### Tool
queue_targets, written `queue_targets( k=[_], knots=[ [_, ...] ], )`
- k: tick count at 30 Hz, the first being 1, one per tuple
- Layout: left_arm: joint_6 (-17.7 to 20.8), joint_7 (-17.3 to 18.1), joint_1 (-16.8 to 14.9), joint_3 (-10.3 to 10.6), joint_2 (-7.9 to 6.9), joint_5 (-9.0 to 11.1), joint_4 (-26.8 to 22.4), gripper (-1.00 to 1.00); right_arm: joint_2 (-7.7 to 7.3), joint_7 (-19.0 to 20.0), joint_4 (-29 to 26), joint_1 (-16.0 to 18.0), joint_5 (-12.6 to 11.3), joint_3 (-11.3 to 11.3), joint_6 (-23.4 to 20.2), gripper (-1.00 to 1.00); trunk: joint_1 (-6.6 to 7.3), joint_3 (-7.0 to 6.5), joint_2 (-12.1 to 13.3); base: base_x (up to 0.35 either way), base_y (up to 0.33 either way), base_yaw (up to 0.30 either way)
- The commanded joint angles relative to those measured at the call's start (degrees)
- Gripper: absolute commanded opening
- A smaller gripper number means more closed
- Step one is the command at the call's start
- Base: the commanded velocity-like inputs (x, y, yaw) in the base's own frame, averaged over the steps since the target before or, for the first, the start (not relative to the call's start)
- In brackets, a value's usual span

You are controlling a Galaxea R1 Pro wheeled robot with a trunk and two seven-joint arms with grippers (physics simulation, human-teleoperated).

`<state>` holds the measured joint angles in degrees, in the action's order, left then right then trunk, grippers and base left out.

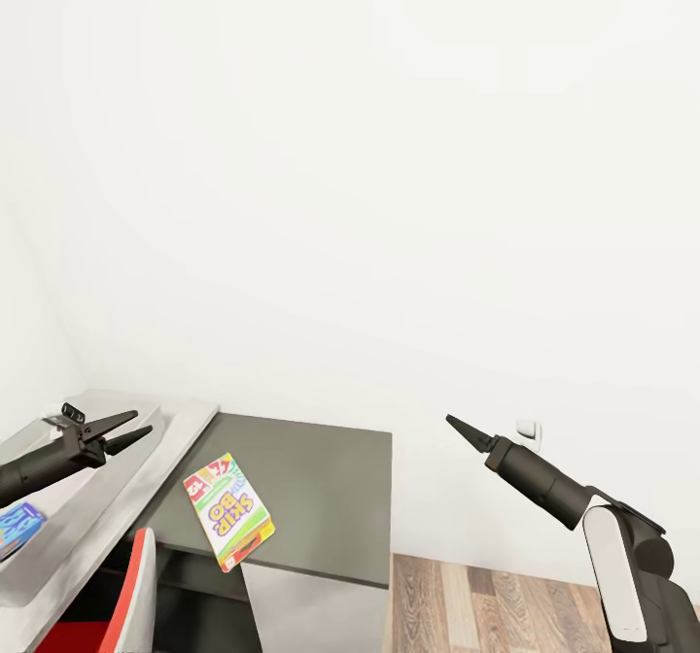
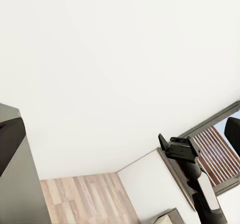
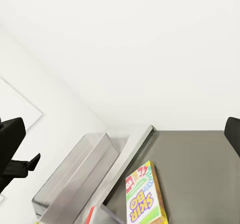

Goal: Put all the toys in the child's room - the three board games (two on the bed and one on the table), the two jigsaw puzzles on the table, and the tennis ball on the table - inside the toy box on the table in the child's room.

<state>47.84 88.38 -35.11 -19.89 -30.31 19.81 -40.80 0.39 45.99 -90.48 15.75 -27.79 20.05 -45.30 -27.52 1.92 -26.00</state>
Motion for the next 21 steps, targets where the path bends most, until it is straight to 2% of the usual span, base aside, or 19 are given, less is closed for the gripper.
queue_targets(
  k=[1,10,21],
  knots=[
    [0.6,0.22,-0.04,0.01,-0.01,0.0,-0.01,1.0,0.04,0.15,-0.02,0.07,-0.07,0.1,-0.32,1.0,-0.02,0.12,-0.12,-0.064,0.0,-0.032],
    [0.64,0.22,-0.04,-0.01,-0.01,0.01,0.02,1.0,0.05,0.15,-0.01,0.07,-0.04,0.11,-0.32,1.0,-0.02,-0.29,-0.12,-0.177,-0.013,-0.178],
    [0.64,0.22,-0.04,-0.01,-0.01,0.02,-0.01,1.0,0.04,0.16,-0.02,0.07,-0.07,0.12,-0.32,1.0,-0.02,-0.93,-0.12,-0.144,-0.206,-0.227]
  ],
)
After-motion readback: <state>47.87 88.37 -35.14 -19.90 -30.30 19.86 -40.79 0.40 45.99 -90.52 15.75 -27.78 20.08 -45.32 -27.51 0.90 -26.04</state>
